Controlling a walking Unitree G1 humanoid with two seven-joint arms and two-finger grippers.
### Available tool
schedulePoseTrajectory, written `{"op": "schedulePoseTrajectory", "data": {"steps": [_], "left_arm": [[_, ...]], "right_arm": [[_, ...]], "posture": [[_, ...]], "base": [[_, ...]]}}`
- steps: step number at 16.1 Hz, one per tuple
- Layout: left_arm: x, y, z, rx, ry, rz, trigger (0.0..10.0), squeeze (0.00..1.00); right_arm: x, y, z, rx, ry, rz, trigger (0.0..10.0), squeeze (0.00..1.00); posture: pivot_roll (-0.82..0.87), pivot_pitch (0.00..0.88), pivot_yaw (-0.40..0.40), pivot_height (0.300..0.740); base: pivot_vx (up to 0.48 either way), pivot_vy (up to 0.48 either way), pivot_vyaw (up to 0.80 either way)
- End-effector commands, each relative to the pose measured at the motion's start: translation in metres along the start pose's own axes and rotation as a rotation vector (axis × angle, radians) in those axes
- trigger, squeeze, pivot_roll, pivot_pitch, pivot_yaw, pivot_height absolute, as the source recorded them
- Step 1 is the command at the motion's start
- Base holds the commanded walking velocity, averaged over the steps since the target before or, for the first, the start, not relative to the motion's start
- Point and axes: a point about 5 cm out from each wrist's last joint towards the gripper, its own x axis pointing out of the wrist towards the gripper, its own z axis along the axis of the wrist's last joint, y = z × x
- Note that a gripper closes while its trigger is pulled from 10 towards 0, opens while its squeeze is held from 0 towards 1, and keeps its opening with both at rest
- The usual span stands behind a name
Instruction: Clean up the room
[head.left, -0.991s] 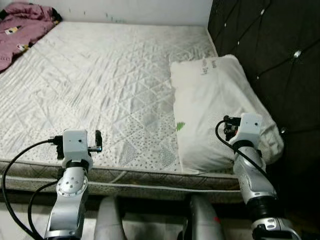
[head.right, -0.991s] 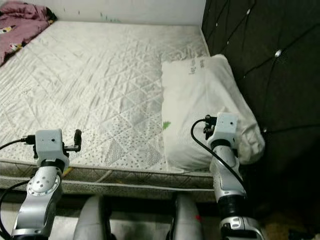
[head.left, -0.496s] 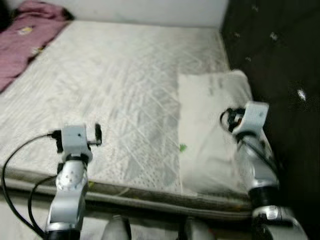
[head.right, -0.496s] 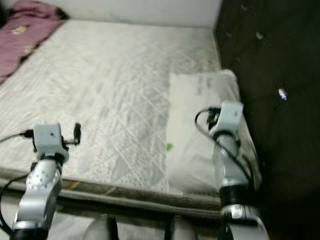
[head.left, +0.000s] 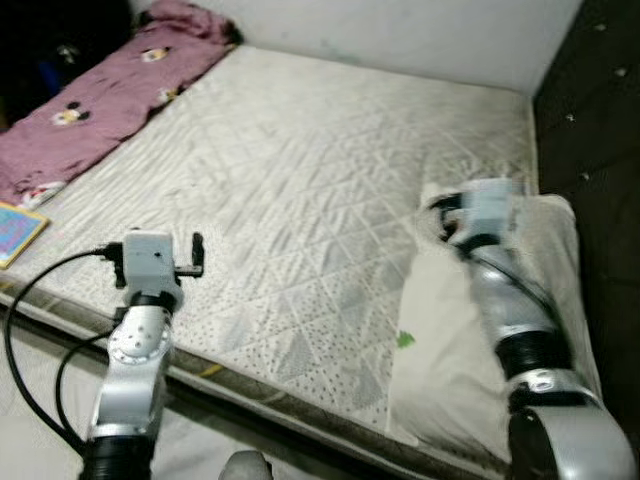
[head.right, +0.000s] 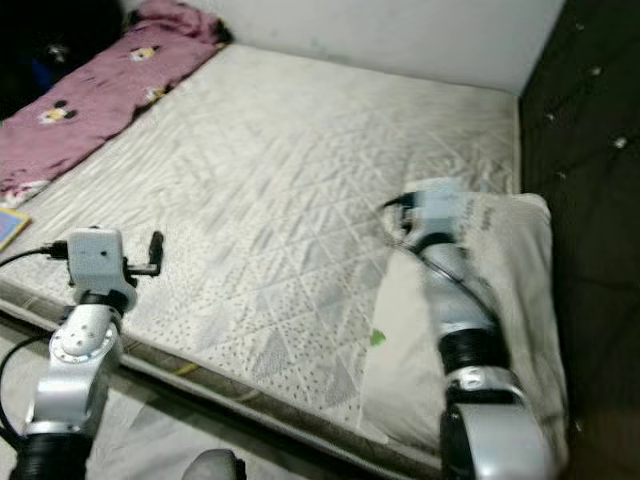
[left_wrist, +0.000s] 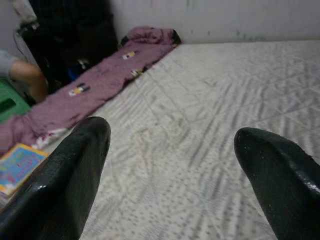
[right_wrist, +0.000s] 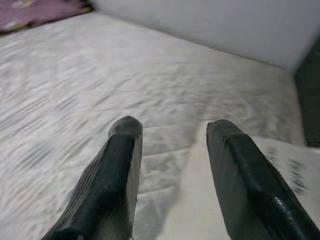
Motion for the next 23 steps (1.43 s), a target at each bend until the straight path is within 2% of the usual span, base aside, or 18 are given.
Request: {"op": "schedulePoseTrajectory", "data": {"steps": [1, 3, 4, 6, 7, 8, 10, 11, 12, 14, 15, 16, 17, 20, 23], "left_arm": [[0.004, 0.0, 0.003, 0.005, -0.033, -0.016, 10.0, 0.0], [0.007, -0.008, 0.005, 0.009, -0.047, -0.022, 10.0, 0.0], [0.007, -0.014, 0.004, -0.009, -0.031, -0.049, 10.0, 0.0], [0.008, -0.018, 0.001, -0.063, 0.007, -0.041, 10.0, 0.0], [0.006, -0.018, -0.002, -0.062, 0.006, -0.033, 10.0, 0.0], [0.005, -0.019, -0.006, -0.064, 0.013, -0.036, 10.0, 0.0], [0.004, -0.023, -0.003, -0.073, -0.01, -0.067, 10.0, 0.0], [0.003, -0.027, 0.001, -0.075, -0.031, -0.08, 10.0, 0.0], [0.001, -0.029, 0.003, -0.08, -0.045, -0.091, 10.0, 0.0], [-0.003, -0.027, 0.002, -0.099, -0.045, -0.066, 10.0, 0.0], [-0.006, -0.025, -0.001, -0.102, -0.027, -0.039, 10.0, 0.0], [-0.009, -0.024, -0.003, -0.094, -0.016, -0.038, 10.0, 0.0], [-0.01, -0.025, -0.004, -0.091, -0.013, -0.044, 10.0, 0.0], [-0.011, -0.025, -0.007, -0.085, 0.001, -0.059, 10.0, 0.0], [-0.01, -0.024, -0.004, -0.086, -0.004, -0.06, 10.0, 0.0]], "right_arm": [[0.0, 0.006, -0.013, -0.048, 0.053, 0.051, 10.0, 0.0], [0.0, 0.02, -0.023, -0.087, 0.087, 0.127, 10.0, 0.0], [-0.001, 0.025, -0.027, -0.068, 0.111, 0.143, 10.0, 0.0], [-0.004, 0.04, -0.025, -0.079, 0.04, 0.126, 10.0, 0.0], [-0.007, 0.043, -0.023, 0.062, 0.006, 0.043, 10.0, 0.0], [-0.01, 0.041, -0.024, 0.179, 0.013, -0.028, 10.0, 0.0], [-0.02, 0.024, -0.018, 0.211, -0.063, -0.189, 10.0, 0.0], [-0.024, 0.018, -0.018, 0.236, -0.059, -0.19, 10.0, 0.0], [-0.027, 0.015, -0.017, 0.219, -0.081, -0.193, 10.0, 0.0], [-0.035, 0.019, -0.015, 0.199, -0.107, -0.141, 10.0, 0.0], [-0.04, 0.021, -0.008, 0.157, -0.15, -0.122, 10.0, 1.0], [-0.045, 0.024, -0.003, 0.193, -0.183, -0.096, 10.0, 1.0], [-0.046, 0.025, -0.003, 0.159, -0.187, -0.109, 10.0, 1.0], [-0.045, 0.03, -0.01, 0.202, -0.136, -0.114, 10.0, 1.0], [-0.044, 0.033, -0.01, 0.169, -0.114, -0.1, 10.0, 1.0]], "posture": [[-0.13, 0.0, 0.045, 0.74], [-0.13, 0.0, 0.047, 0.74], [-0.13, 0.0, 0.046, 0.74], [-0.13, 0.0, 0.037, 0.74], [-0.13, 0.0, 0.033, 0.74], [-0.14, 0.0, 0.033, 0.74], [-0.14, 0.0, 0.033, 0.74], [-0.14, 0.0, 0.025, 0.74], [-0.13, 0.0, 0.011, 0.74], [-0.14, 0.0, 0.0, 0.74], [-0.15, 0.0, 0.002, 0.74], [-0.15, 0.0, 0.007, 0.74], [-0.14, 0.0, 0.01, 0.74], [-0.13, 0.0, 0.021, 0.74], [-0.12, 0.0, 0.023, 0.74]], "base": [[0.0, 0.0, 0.0], [0.0, 0.0, 0.0], [0.0, 0.0, 0.0], [0.0, 0.0, 0.0], [0.0, 0.0, 0.0], [0.0, 0.0, 0.0], [0.0, 0.0, 0.0], [0.0, 0.0, 0.0], [0.0, 0.0, 0.0], [0.0, 0.0, 0.0], [0.0, 0.0, 0.0], [0.0, 0.0, 0.0], [0.0, 0.0, 0.0], [0.0, 0.0, 0.0], [0.0, 0.0, -0.53]]}}
